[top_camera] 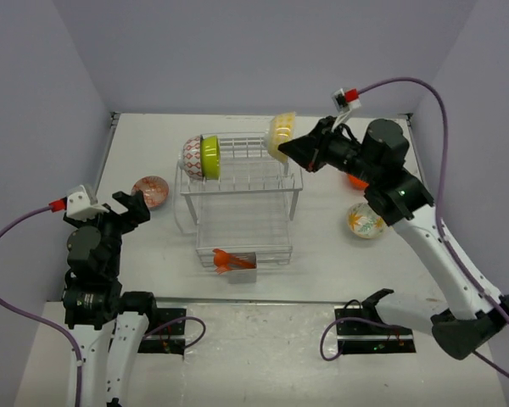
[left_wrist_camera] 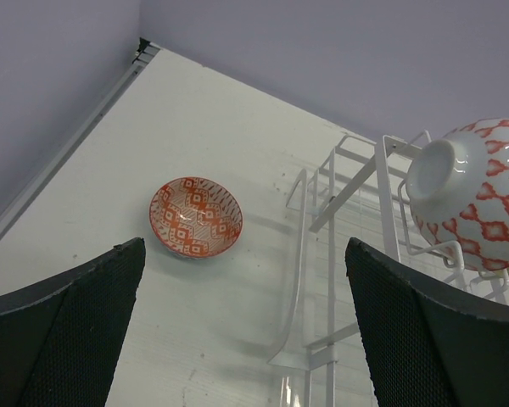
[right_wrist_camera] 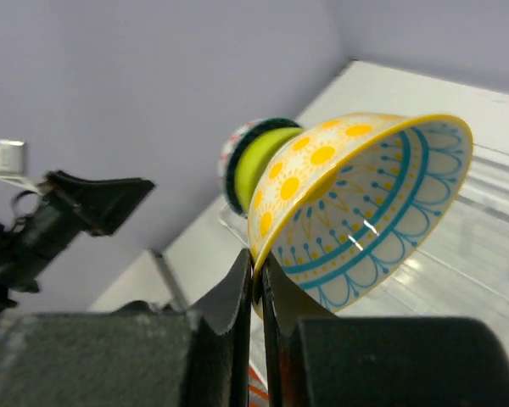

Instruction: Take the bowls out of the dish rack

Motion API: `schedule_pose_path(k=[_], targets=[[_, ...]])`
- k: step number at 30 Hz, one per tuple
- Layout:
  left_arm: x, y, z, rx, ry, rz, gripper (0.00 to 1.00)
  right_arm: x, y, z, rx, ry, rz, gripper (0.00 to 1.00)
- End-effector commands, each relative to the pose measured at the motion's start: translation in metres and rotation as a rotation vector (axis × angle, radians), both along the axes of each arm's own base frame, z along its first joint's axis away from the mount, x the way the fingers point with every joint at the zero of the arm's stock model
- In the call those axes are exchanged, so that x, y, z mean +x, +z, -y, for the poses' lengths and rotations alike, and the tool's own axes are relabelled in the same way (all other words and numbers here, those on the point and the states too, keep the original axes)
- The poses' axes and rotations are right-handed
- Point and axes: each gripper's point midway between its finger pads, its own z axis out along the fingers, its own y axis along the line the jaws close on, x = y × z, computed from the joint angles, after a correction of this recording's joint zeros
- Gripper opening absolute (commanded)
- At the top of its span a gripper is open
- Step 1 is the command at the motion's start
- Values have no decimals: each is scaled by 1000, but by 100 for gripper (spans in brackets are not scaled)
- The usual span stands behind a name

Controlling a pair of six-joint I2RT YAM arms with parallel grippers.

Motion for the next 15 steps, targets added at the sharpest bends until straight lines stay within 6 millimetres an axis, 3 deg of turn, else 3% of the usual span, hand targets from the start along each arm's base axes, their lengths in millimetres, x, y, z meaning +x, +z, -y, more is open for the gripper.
schedule_pose_path(k=[1, 3, 4, 6, 8, 9, 12, 15], targets=[[1, 6, 6, 20, -36, 30, 100, -2, 25, 90, -249, -392, 176, 0], [1, 6, 7, 20, -43, 31, 100, -1, 7, 140, -384, -594, 169, 0], [1, 6, 8, 20, -45, 33, 100, -1, -15, 169, -485, -706, 105, 0], [1, 5, 10, 18, -55, 27, 100, -3, -44, 195, -582, -780, 27, 0], [4, 3, 11, 18, -60, 15, 100, -6, -76, 206, -679, -783, -60, 0], [4, 2, 12, 19, -63, 7, 100, -4, -101, 211, -746, -779, -128, 0], [5, -1, 14, 21, -71, -7, 100, 1, -140, 224, -856, -791, -259, 0], [5, -3, 19, 22, -91, -14, 100, 7, -164, 230, -947, -792, -352, 0]])
